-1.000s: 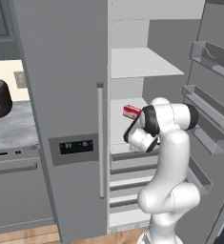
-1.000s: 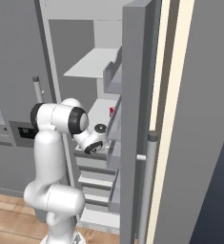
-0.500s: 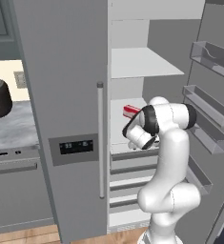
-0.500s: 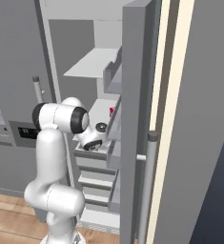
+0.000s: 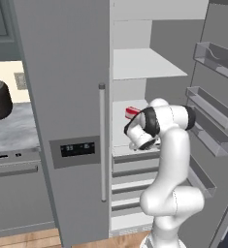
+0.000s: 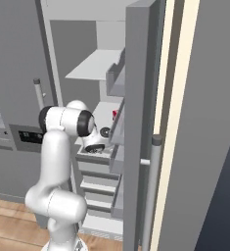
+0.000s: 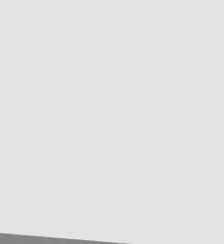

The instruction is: Fully open the fridge drawer.

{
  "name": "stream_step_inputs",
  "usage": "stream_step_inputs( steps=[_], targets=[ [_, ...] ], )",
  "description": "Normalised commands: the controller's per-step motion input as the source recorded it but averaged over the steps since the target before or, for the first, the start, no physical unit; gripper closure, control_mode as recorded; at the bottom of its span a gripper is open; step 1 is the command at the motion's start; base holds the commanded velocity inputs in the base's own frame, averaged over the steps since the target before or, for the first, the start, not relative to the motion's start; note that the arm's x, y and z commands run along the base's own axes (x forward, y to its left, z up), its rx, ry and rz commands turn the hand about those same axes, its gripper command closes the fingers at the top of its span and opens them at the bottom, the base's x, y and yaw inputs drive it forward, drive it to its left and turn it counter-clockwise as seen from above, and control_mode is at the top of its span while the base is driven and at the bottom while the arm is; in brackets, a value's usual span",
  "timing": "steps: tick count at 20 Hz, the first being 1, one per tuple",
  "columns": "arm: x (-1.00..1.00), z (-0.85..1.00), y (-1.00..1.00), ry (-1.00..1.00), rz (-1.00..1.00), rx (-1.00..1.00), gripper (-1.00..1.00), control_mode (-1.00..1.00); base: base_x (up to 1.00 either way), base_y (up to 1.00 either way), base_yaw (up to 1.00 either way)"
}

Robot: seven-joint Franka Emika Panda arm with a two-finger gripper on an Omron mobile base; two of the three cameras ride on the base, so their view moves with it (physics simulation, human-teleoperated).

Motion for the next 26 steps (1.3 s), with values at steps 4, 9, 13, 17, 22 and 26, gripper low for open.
stream_step_inputs(
  steps=[4, 9, 13, 17, 22, 26],
  targets=[
    [0.45, -0.31, 0.0, 0.0, 0.0, 0.0, -1.0, -1.0, 0.0, 0.0, 0.0],
    [0.26, -0.31, 0.0, 0.03, 0.0, 0.0, -1.0, -1.0, 0.0, 0.0, 0.0],
    [-0.27, -0.1, -0.05, 0.17, 0.01, 0.0, -1.0, -1.0, 0.0, 0.0, 0.0],
    [-0.94, 0.01, -0.26, 0.09, 0.02, 0.0, -1.0, -1.0, 0.0, 0.0, 0.0],
    [-1.0, 0.17, -0.27, 0.04, 0.07, 0.0, -1.0, -1.0, 0.0, 0.0, 0.0],
    [-0.96, 0.54, -0.15, 0.0, 0.11, 0.01, -1.0, -1.0, 0.0, 0.0, 0.0]
  ],
)
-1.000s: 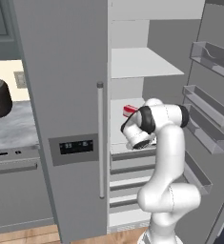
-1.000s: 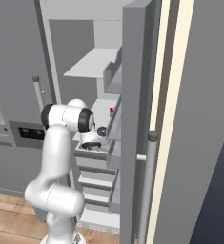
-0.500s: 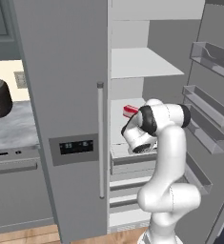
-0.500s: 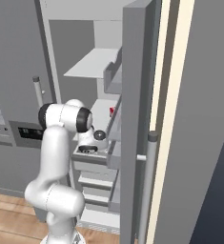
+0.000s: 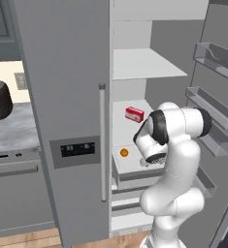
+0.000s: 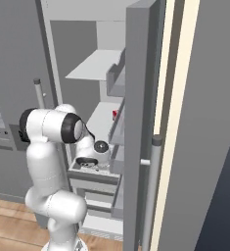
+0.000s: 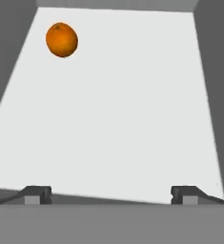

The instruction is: Fully open the fridge drawer.

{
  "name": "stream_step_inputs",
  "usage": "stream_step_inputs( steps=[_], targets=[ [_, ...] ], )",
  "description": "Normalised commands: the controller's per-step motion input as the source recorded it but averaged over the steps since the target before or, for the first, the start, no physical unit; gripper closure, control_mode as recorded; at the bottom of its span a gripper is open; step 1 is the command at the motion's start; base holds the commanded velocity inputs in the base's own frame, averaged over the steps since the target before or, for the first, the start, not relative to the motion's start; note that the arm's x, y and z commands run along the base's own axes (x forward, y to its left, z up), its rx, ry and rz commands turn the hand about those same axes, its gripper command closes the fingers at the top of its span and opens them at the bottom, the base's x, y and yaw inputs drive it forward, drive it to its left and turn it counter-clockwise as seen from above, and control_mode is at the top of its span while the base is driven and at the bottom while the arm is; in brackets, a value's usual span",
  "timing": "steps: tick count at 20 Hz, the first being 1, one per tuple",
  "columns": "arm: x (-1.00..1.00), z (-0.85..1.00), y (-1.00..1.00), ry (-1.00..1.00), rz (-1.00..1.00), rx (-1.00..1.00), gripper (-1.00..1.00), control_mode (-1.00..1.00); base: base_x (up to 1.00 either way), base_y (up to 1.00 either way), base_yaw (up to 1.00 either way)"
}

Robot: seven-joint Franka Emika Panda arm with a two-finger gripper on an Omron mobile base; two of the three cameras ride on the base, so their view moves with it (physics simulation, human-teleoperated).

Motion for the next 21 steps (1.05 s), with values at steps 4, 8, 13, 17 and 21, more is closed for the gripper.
stream_step_inputs(
  steps=[4, 8, 13, 17, 21],
  targets=[
    [-0.57, 0.87, -0.01, -0.1, 0.14, 0.0, -1.0, -1.0, 0.0, 0.0, 0.0],
    [-0.36, 1.0, 0.12, -0.26, 0.15, 0.0, -1.0, -1.0, 0.0, 0.0, 0.0],
    [-0.16, 1.0, 0.25, -0.21, 0.12, 0.0, -1.0, -1.0, 0.0, 0.0, 0.0],
    [-0.33, 1.0, 0.24, -0.12, 0.09, -0.01, -1.0, -1.0, 0.0, 0.0, 0.0],
    [-0.63, 0.94, 0.26, -0.03, 0.09, -0.05, -1.0, -1.0, 0.0, 0.0, 0.0]
  ],
)
